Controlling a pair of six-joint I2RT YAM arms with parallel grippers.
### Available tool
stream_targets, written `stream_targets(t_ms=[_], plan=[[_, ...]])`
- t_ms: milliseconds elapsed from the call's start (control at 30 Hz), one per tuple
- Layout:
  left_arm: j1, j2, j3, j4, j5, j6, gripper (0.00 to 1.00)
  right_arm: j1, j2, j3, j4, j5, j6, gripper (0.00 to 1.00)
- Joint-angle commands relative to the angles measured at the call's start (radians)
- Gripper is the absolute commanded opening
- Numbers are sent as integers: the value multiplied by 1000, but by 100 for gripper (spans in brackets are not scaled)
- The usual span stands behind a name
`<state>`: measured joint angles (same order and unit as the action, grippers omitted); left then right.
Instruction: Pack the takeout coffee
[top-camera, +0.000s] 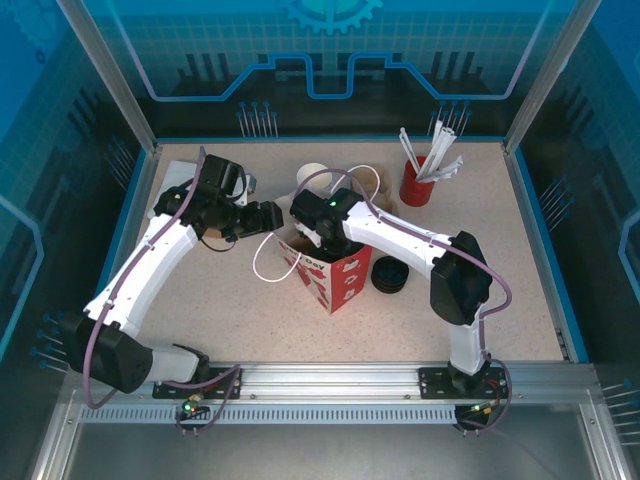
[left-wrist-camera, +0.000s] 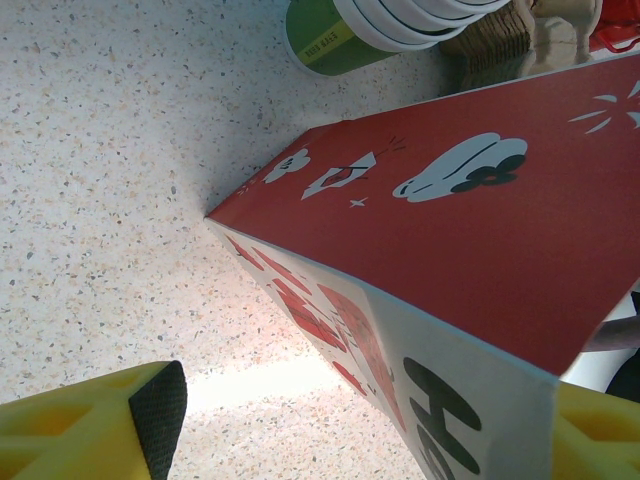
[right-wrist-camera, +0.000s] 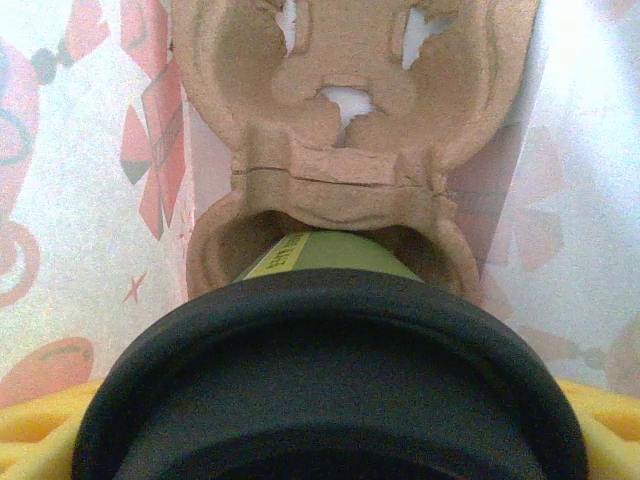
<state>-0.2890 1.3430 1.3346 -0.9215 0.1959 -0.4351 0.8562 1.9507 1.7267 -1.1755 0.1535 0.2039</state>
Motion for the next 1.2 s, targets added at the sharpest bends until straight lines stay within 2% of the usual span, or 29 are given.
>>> stream_targets(t_ms=[0, 1167], plan=[[10, 15, 18, -20, -12, 27, 76, -19, -9, -17, -6, -4, -10, 83], [10, 22, 31, -33, -12, 33, 76, -24, 1, -67, 34, -3, -23, 84]])
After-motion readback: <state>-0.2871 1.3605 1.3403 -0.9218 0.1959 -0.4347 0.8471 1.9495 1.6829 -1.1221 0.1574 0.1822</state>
